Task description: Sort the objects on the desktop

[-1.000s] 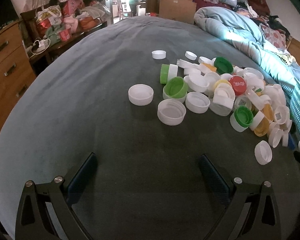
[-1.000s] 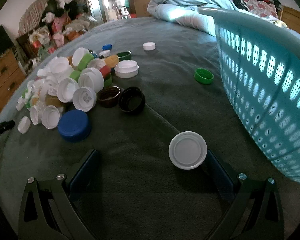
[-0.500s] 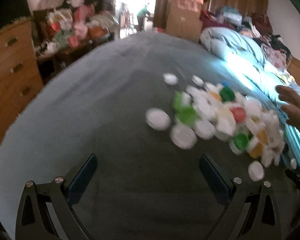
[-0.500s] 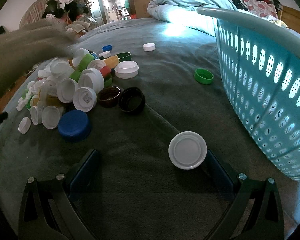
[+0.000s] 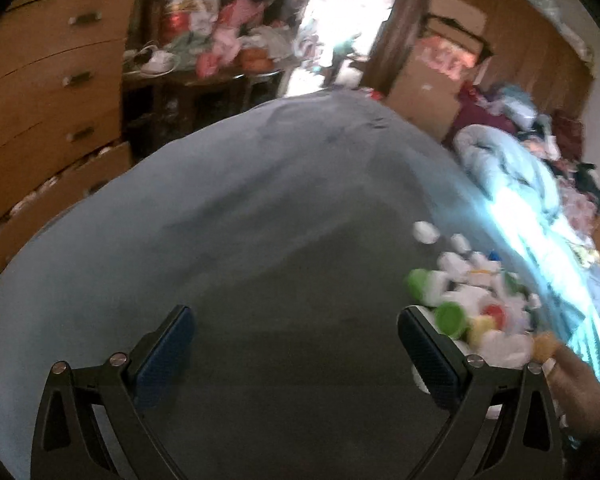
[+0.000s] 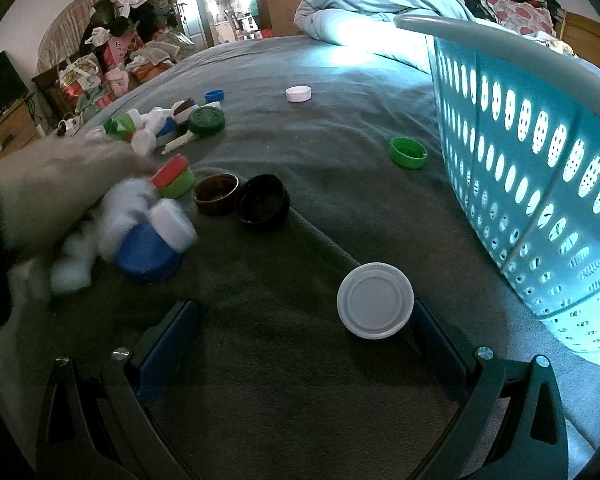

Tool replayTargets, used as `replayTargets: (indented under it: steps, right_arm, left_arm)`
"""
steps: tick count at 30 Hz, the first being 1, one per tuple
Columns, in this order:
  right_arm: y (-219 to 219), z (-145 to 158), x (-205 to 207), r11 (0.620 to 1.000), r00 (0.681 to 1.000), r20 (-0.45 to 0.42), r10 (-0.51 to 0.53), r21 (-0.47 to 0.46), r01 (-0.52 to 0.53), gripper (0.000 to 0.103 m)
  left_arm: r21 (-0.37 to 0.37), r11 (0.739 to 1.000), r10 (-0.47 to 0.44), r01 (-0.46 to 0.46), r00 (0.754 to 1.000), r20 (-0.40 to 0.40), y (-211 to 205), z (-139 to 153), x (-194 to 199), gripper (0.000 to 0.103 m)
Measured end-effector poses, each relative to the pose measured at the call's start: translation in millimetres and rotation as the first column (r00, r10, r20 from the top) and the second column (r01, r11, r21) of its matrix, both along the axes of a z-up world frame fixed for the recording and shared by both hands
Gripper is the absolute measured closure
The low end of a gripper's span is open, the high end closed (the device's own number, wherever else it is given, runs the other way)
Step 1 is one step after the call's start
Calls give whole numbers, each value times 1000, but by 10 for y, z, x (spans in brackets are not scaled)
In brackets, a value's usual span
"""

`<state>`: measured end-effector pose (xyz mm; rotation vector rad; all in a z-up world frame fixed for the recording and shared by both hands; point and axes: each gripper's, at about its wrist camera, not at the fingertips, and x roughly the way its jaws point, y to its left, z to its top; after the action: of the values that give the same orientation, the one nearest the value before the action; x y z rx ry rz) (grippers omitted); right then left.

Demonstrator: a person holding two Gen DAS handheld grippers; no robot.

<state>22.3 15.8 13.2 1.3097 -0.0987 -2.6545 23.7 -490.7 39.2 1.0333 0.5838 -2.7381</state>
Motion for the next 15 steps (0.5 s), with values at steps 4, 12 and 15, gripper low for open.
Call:
replayTargets:
  steps: [4,12,15]
  right_arm:
    - [0,-2,-5,1000,1000,-1,0,-1,0,1]
    - [0,-2,-8,1000,1000,-3,1,-6,-1,1]
    - [-2,-1,-6,1000,1000,-4,1,-5,-1,1]
  left_arm:
    - [-50,989,-141,141,990,10,326,226,56,0]
    - [-119,839,-531,531,847,36,1337,359,428,15]
    - [-181,774,-607,606,792,57,1604,356,572,18]
